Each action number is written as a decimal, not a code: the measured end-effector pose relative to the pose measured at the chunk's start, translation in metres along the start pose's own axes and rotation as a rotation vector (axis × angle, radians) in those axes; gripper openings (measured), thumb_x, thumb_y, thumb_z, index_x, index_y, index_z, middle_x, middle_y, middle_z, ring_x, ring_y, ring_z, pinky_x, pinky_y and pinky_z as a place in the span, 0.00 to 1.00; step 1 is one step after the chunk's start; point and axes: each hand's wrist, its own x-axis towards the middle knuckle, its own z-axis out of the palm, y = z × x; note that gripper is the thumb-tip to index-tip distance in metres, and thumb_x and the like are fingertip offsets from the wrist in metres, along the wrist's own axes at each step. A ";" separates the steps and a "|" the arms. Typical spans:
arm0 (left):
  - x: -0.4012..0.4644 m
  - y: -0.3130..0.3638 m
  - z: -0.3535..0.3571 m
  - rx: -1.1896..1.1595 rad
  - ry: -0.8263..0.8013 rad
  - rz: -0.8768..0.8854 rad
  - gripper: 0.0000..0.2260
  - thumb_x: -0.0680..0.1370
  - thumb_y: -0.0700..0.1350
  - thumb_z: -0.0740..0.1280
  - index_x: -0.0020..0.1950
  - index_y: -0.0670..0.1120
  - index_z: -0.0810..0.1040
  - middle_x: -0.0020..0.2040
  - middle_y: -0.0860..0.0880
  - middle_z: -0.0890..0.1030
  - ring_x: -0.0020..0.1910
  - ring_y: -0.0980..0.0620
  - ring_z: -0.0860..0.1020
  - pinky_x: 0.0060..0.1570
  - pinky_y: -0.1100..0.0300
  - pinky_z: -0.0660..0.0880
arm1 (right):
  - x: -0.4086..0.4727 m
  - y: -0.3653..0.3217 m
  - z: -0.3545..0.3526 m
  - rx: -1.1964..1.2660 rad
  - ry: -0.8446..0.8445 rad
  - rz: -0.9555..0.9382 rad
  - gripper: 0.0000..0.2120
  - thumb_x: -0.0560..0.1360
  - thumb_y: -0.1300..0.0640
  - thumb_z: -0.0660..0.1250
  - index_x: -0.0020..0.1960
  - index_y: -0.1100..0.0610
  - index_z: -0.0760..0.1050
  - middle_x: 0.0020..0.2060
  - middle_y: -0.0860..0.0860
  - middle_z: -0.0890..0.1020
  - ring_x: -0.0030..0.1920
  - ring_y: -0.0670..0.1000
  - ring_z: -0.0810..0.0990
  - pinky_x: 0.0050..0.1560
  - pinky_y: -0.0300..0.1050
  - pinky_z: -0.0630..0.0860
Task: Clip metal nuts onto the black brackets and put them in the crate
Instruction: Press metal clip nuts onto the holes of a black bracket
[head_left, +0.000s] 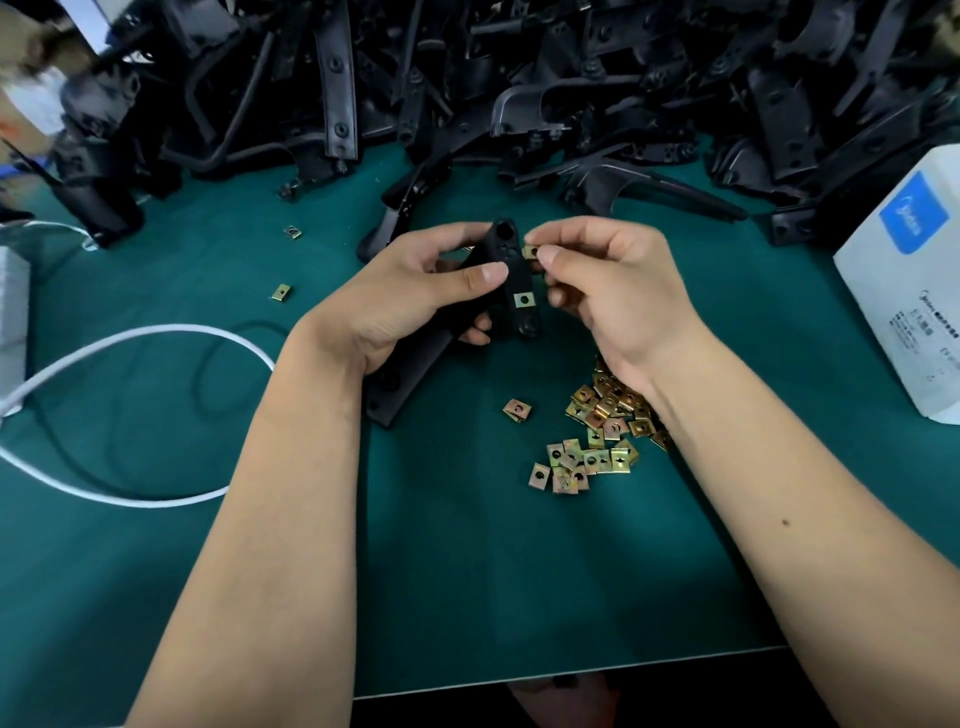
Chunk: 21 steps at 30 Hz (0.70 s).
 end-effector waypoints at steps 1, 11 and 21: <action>0.000 0.000 0.000 -0.004 0.001 -0.001 0.16 0.81 0.41 0.70 0.69 0.45 0.79 0.47 0.41 0.83 0.38 0.47 0.80 0.40 0.55 0.83 | 0.000 0.001 0.001 0.000 0.010 -0.002 0.10 0.78 0.69 0.68 0.47 0.57 0.85 0.38 0.52 0.83 0.38 0.48 0.77 0.38 0.40 0.75; 0.001 0.000 0.004 0.000 -0.021 0.012 0.17 0.78 0.43 0.72 0.67 0.48 0.80 0.47 0.41 0.84 0.35 0.50 0.79 0.36 0.57 0.82 | 0.001 -0.002 0.001 0.004 0.017 0.050 0.12 0.76 0.69 0.71 0.58 0.59 0.80 0.40 0.54 0.84 0.38 0.48 0.80 0.38 0.40 0.76; 0.000 0.000 0.004 -0.008 -0.003 -0.003 0.18 0.80 0.39 0.70 0.71 0.44 0.77 0.47 0.38 0.81 0.35 0.48 0.79 0.37 0.57 0.82 | 0.002 -0.004 -0.003 0.107 0.053 0.106 0.14 0.76 0.71 0.69 0.60 0.61 0.75 0.37 0.51 0.83 0.34 0.49 0.75 0.38 0.43 0.74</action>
